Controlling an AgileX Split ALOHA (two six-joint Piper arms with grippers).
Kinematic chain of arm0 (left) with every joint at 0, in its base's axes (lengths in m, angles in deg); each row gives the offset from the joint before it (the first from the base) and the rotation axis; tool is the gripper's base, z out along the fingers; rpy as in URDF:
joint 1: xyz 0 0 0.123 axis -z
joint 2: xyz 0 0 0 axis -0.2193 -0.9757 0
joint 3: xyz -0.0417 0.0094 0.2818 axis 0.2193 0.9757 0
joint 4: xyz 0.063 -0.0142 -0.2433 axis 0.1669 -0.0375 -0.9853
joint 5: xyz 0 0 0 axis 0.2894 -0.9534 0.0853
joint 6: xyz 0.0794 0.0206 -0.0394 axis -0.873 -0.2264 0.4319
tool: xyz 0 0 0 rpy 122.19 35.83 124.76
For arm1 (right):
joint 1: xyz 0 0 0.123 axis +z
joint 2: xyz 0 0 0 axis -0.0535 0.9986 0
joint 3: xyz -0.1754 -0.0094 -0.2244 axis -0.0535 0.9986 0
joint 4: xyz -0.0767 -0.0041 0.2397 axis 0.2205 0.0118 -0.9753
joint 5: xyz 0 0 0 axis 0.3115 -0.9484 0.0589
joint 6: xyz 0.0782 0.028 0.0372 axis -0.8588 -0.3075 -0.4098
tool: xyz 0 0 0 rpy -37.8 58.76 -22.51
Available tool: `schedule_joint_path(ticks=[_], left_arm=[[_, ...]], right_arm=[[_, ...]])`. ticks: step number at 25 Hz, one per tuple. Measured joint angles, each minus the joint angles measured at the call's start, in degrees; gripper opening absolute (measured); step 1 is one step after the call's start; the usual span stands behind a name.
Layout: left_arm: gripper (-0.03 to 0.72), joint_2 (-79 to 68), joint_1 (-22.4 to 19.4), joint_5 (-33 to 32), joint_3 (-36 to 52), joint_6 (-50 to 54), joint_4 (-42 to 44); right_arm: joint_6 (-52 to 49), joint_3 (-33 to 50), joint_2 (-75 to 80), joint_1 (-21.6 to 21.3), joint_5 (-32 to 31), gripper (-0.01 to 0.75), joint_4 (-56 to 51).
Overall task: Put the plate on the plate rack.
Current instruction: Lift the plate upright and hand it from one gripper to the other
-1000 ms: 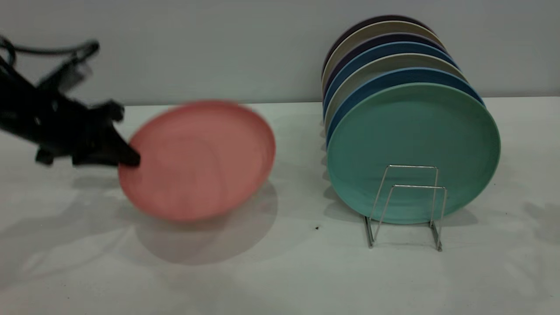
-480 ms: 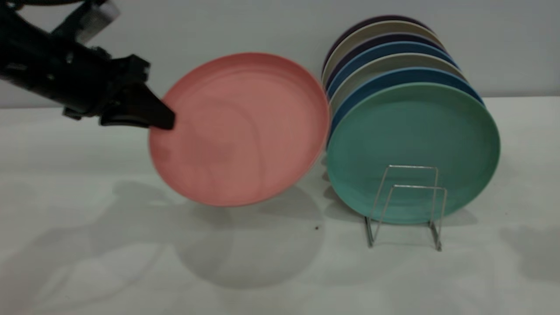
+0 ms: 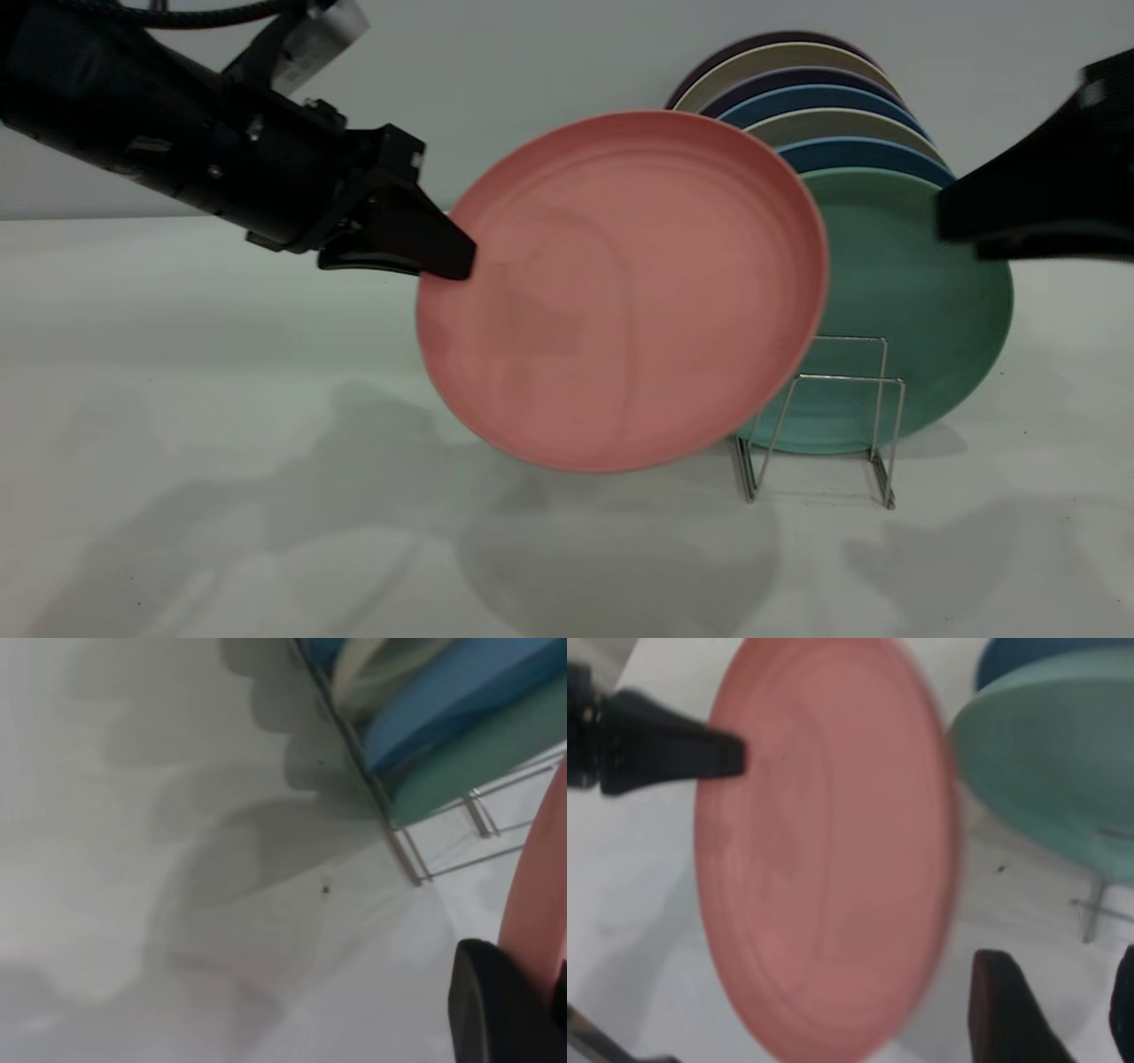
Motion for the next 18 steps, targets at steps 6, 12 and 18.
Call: schedule_joint_path(ticks=[6,12,18], left_arm=[[0.016,0.0,2.91,0.12,0.0,-0.27,-1.12],[0.016,0.0,4.69,0.08,0.0,-0.74,-1.58],[0.016,0.0,5.59,-0.45,0.0,-2.63,-4.45]], right_arm=[[2.47,0.0,0.06,4.58,3.41,0.311,-2.35],[3.05,0.0,2.73,4.58,3.25,0.311,-2.79],[5.6,0.0,6.03,4.58,0.04,0.311,-5.42]])
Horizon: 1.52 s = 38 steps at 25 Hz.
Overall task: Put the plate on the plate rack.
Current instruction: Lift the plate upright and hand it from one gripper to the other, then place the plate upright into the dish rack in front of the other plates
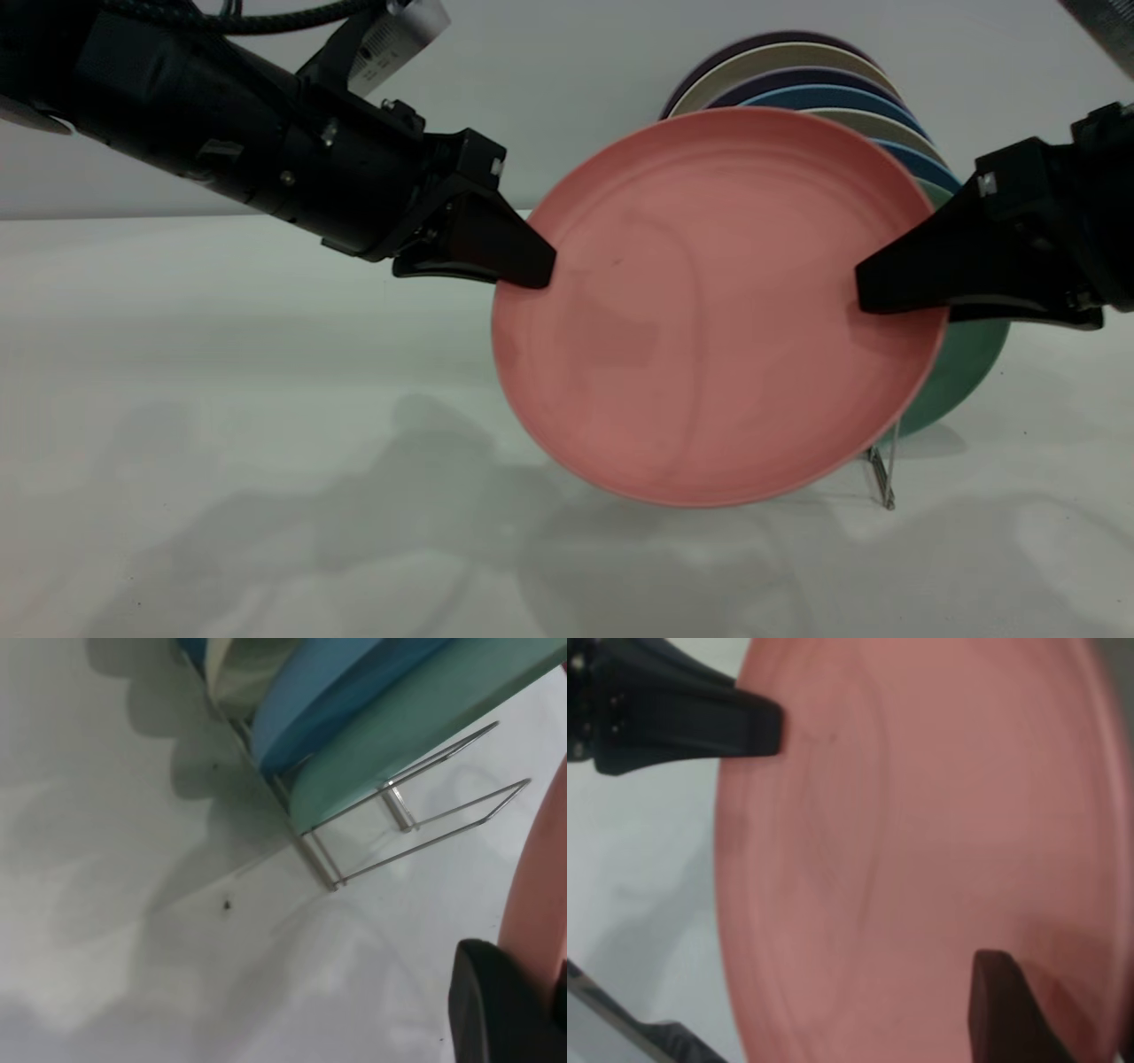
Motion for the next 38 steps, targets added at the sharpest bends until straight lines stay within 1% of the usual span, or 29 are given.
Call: schedule_joint_path(ticks=[6,8,10,11,17,19,21,24,26,28,29,31,38], left_arm=[[0.016,0.0,2.43,-0.08,0.0,-2.51,-2.46],[0.016,0.0,2.83,-0.08,0.0,-2.85,-2.82],[0.016,0.0,2.83,-0.12,0.0,-3.1,-2.82],[0.018,0.09,2.83,-0.27,0.0,-3.22,-2.82],[0.035,0.14,2.83,-0.26,0.0,-3.46,-2.82],[0.078,0.14,2.83,-0.37,0.11,-3.4,-2.7],[0.147,0.56,2.83,-0.44,0.11,-3.29,-2.7],[0.312,1.91,2.77,-0.38,0.11,-3.01,-2.64],[0.406,2.8,2.58,-0.12,0.11,-2.18,-1.64],[0.474,3.9,1.79,-0.04,0.11,-0.76,0.02],[0.497,4.49,1.19,-0.04,0.11,0.01,0.55],[0.519,5.64,-0.14,-0.04,0.11,1.39,1.73],[0.527,10.12,-3.73,-0.04,0.11,2.55,2.75]], right_arm=[[2.62,0.0,2.42,0.0,-4.07,0.302,-1.65],[3.04,0.0,2.55,0.0,-4.9,0.253,-1.8],[3.5,0.0,2.55,0.0,-4.71,0.164,-2.41],[3.95,0.0,2.55,0.0,-4.13,0.151,-2.53],[5.46,0.0,2.61,0.0,-2.97,0.148,-2.29],[5.95,-0.06,2.61,0.0,-1.92,0.145,-1.39],[6.67,-0.06,2.61,0.0,0.07,0.145,0.22],[8.8,-0.26,2.49,0.0,2.92,0.145,1.59],[9.47,-1.13,1.61,0.0,4.26,0.145,3.76],[9.73,-2.45,-0.31,0.0,5.75,0.145,7.41],[9.72,-3.4,-1.61,0.0,6.5,0.145,9.49],[9.48,-5.48,-4.37,0.0,7.63,0.145,14.02],[5.99,-12.24,-12.52,0.0,6.87,0.145,32.39]])
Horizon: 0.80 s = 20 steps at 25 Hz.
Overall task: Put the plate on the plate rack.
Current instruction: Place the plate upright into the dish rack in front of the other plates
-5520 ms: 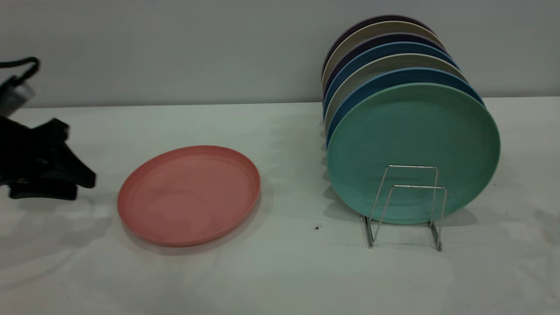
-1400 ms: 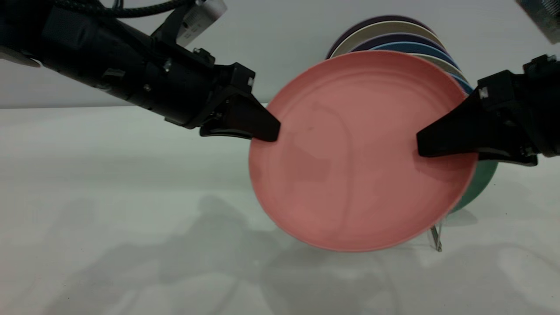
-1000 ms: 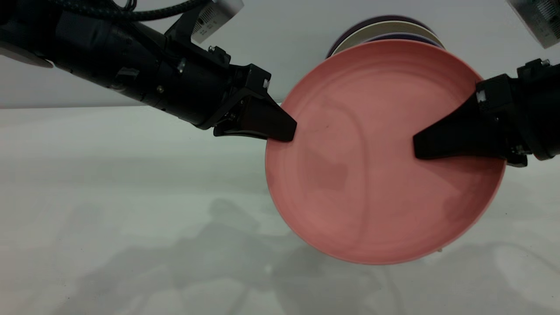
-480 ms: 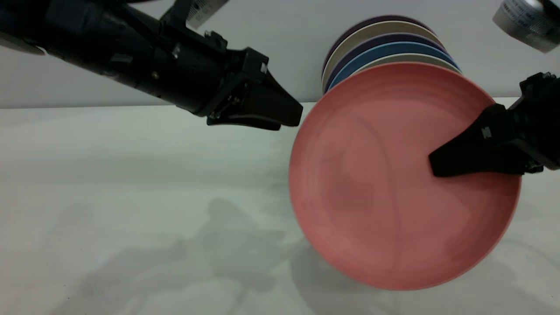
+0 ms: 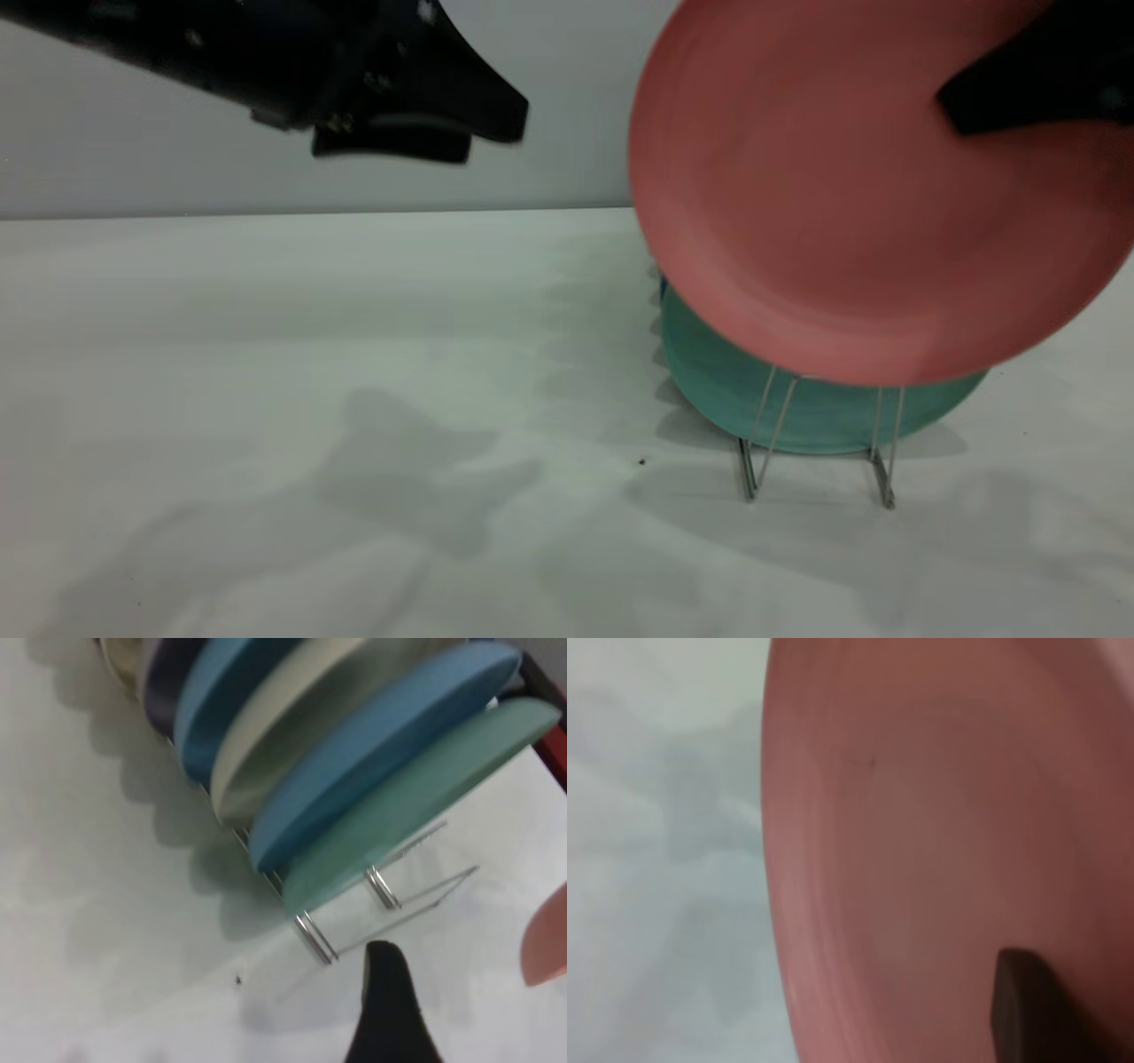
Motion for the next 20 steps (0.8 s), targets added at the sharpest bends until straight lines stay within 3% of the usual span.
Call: schedule_joint_path(ticks=[5,12,20], left_arm=[[0.528,1.21,-0.41,-0.05,0.0,0.0,0.0],[0.528,1.21,-0.41,-0.05,0.0,0.07,0.0],[0.528,1.21,-0.41,0.01,0.0,0.07,0.0]], right_arm=[[1.38,-1.15,-0.53,1.23,0.51,0.145,9.81],[7.41,-1.15,-0.24,8.17,9.92,0.144,11.14],[10.63,-1.15,3.22,8.62,14.23,0.144,11.08]])
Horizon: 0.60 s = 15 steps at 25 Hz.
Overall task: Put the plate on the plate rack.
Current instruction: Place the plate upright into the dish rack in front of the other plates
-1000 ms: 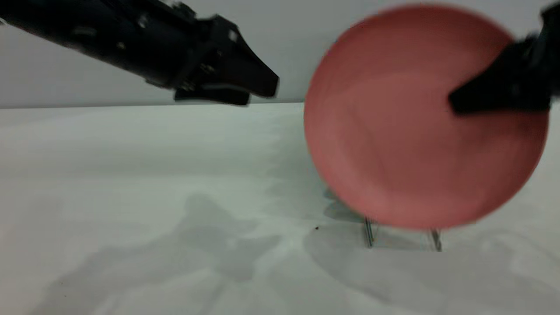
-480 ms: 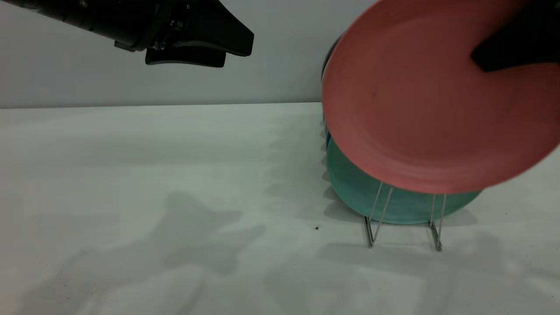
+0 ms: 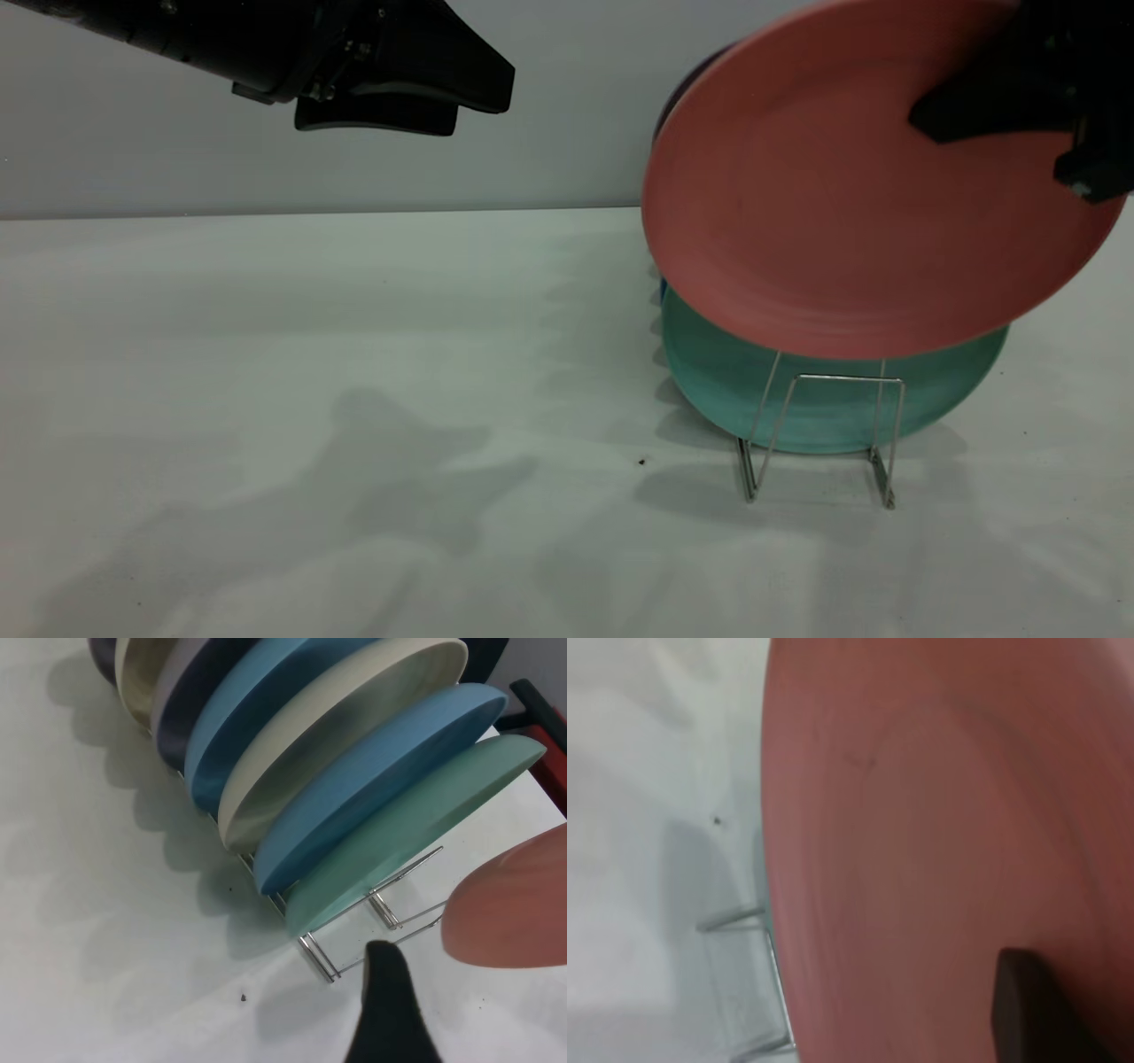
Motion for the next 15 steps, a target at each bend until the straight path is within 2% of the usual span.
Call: schedule_joint_path(ticks=[15], left_arm=[[0.528,0.0,0.0,0.66,0.0,-0.05,0.0]], right_arm=[[2.3,-2.54,3.25,0.0,0.54,0.142,-0.6]])
